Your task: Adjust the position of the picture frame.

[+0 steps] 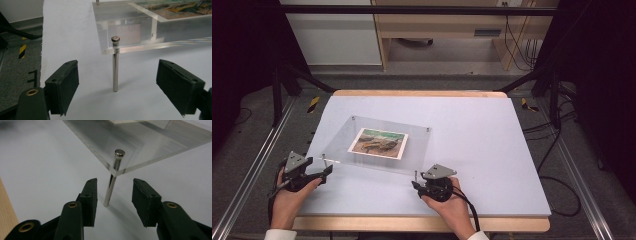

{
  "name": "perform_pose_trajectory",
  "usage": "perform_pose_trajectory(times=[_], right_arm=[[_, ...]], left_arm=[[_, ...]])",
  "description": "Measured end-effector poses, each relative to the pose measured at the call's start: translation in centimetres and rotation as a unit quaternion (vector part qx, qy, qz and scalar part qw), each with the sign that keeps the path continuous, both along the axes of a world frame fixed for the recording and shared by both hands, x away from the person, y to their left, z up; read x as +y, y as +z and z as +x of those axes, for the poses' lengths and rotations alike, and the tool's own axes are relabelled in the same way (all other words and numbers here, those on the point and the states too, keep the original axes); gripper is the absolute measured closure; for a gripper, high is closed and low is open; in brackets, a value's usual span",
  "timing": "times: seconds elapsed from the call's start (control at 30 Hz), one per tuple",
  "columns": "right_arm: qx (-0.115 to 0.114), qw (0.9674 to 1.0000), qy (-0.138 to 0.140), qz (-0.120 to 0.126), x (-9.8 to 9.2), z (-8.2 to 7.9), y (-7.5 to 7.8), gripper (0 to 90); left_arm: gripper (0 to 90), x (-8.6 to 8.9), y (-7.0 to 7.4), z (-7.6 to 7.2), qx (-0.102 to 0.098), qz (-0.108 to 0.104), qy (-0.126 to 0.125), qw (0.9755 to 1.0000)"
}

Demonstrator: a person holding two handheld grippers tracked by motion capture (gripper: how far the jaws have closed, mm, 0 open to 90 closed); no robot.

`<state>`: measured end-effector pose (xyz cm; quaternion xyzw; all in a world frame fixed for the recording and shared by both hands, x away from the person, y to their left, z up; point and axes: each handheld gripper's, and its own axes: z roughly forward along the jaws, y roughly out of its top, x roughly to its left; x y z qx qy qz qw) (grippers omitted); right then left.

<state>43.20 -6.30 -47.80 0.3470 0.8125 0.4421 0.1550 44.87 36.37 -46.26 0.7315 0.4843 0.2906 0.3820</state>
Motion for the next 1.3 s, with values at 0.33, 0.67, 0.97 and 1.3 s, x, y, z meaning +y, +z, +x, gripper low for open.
perform_pose_trajectory(times=[0.33, 0.67, 0.97, 1.3], right_arm=[[0.031, 0.9978, 0.001, 0.058, 0.6, 1.8, -0.2, 82.4], [0.034, 0.9946, 0.002, 0.098, 0.2, 2.0, 1.0, 85.1], [0.051, 0.99, -0.008, 0.131, -0.5, 3.0, 2.1, 85.1], [0.057, 0.9906, -0.016, 0.123, -0.6, 3.1, 2.1, 85.0]], left_arm=[[29.8, 0.0, 0.1, -0.1, -0.004, 0.0, 0.002, 1.0], [42.4, 0.2, 0.1, 0.0, -0.008, -0.003, 0.004, 1.0], [59.4, 0.3, 0.2, 1.0, -0.032, -0.03, -0.001, 0.9991], [77.1, -0.4, -0.1, 2.3, -0.053, -0.056, -0.01, 0.997]])
